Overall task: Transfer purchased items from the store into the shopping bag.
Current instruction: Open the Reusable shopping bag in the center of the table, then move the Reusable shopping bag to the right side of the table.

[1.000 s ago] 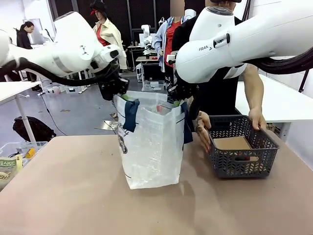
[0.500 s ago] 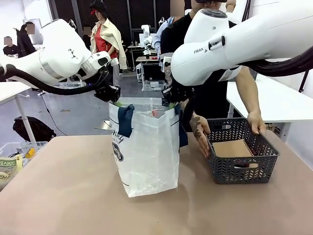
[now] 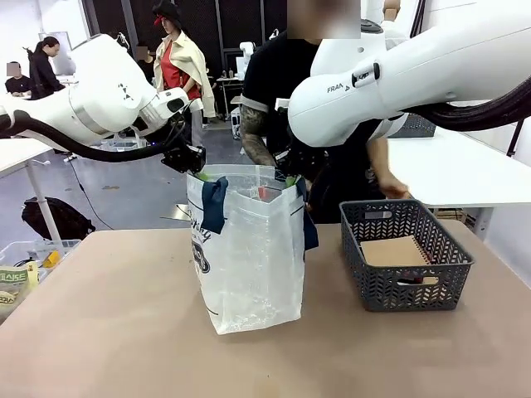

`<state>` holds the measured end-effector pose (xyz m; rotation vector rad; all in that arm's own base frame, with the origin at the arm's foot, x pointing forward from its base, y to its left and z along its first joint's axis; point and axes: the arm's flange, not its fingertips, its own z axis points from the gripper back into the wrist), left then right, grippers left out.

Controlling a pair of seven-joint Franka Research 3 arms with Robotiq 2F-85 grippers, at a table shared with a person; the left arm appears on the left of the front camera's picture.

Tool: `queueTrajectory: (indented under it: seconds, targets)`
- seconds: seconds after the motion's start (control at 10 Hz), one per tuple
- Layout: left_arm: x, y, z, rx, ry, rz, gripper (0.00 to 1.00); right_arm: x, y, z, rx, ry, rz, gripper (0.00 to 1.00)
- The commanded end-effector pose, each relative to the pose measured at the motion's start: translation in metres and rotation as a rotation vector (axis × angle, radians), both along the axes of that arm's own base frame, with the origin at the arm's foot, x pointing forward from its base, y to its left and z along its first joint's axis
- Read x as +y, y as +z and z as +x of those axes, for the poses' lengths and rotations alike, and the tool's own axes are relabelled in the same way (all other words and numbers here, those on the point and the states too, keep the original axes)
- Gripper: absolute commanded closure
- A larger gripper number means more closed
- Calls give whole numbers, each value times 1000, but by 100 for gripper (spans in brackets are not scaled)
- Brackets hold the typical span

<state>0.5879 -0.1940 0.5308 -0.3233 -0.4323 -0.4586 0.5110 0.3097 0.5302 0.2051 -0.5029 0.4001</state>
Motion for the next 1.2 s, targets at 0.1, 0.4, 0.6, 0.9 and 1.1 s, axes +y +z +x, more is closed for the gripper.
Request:
queueTrajectory:
  seconds: [0.1, 0.4, 0.6, 0.9, 1.1]
  targets:
    - [3, 1, -2, 7, 15, 3, 100, -3, 2, 1, -2, -8, 3, 100]
    - [3, 1, -2, 7, 15, 3, 100, -3, 2, 1, -2, -8, 3, 100]
    - [3, 1, -2, 7, 15, 3, 100, -3, 2, 1, -2, -8, 3, 100]
    - [3, 1, -2, 7, 15, 3, 100, -3, 2, 1, -2, -8, 3, 100]
    - [3, 1, -2, 7, 15, 3, 100, -3, 2, 1, -2, -8, 3, 100]
